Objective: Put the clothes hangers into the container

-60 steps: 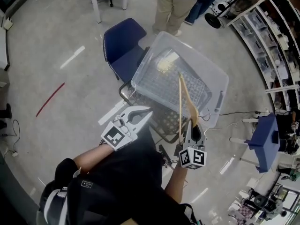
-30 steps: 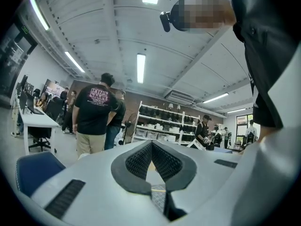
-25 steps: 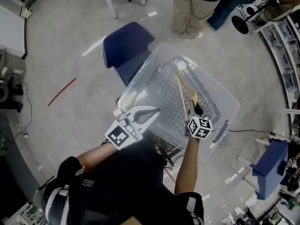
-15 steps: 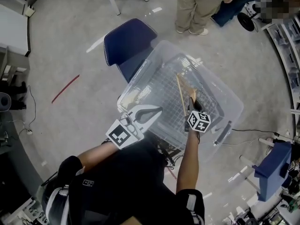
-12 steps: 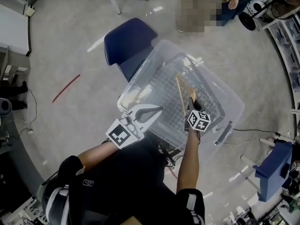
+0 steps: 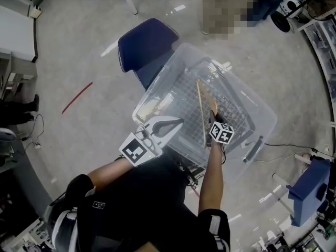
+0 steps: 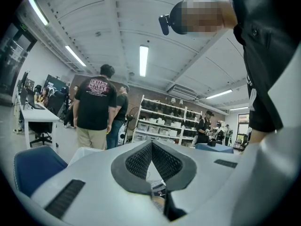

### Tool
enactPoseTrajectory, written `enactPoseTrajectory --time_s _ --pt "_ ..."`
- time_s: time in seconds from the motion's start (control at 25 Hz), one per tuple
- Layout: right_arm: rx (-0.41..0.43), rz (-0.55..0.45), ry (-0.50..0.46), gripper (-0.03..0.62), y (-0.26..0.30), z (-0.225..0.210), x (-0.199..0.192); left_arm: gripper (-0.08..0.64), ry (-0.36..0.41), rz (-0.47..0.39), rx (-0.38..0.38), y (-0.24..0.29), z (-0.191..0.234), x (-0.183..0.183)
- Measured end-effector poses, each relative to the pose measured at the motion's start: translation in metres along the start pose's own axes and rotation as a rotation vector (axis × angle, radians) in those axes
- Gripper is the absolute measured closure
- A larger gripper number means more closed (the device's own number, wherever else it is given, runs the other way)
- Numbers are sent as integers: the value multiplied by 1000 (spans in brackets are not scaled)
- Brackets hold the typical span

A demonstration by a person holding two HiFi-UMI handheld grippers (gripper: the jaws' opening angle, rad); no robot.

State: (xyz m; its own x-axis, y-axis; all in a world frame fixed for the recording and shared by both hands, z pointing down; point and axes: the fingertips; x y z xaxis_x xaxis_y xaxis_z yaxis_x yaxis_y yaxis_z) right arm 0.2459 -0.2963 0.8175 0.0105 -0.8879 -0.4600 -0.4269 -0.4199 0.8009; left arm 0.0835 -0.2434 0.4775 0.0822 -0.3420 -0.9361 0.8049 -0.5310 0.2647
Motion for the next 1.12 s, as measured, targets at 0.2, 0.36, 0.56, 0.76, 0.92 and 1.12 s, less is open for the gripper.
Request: enactPoseTrajectory --time_s 0.2,0.36,0.56,0.76,0.92,1.12 --pt "53 64 64 521 23 -12 -21 535 -11 2 -4 4 1 -4" --pt "75 121 86 515 42 -22 -37 535 -13 16 -7 8 1 -6" --pt "68 118 125 508 47 -33 -34 535 -14 27 -9 12 1 -8" --pt "30 129 180 485 62 -57 -36 535 -16 41 -9 18 3 -14" --pt "3 134 222 462 73 -75 -40 535 -26 51 -7 25 4 -17" --pt "-2 146 255 432 86 -89 -48 535 -31 69 5 30 7 -23"
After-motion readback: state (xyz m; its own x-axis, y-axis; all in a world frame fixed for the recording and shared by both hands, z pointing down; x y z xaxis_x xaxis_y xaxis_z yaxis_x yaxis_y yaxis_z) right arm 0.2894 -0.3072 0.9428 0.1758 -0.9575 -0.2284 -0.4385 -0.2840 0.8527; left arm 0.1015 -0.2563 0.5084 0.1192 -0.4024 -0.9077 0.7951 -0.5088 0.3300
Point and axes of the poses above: the fingertips, and each gripper's own axes: y forward along the fingers, z to its left, x out of its top, and after that the axes turned 13 degrees about z, right-handed
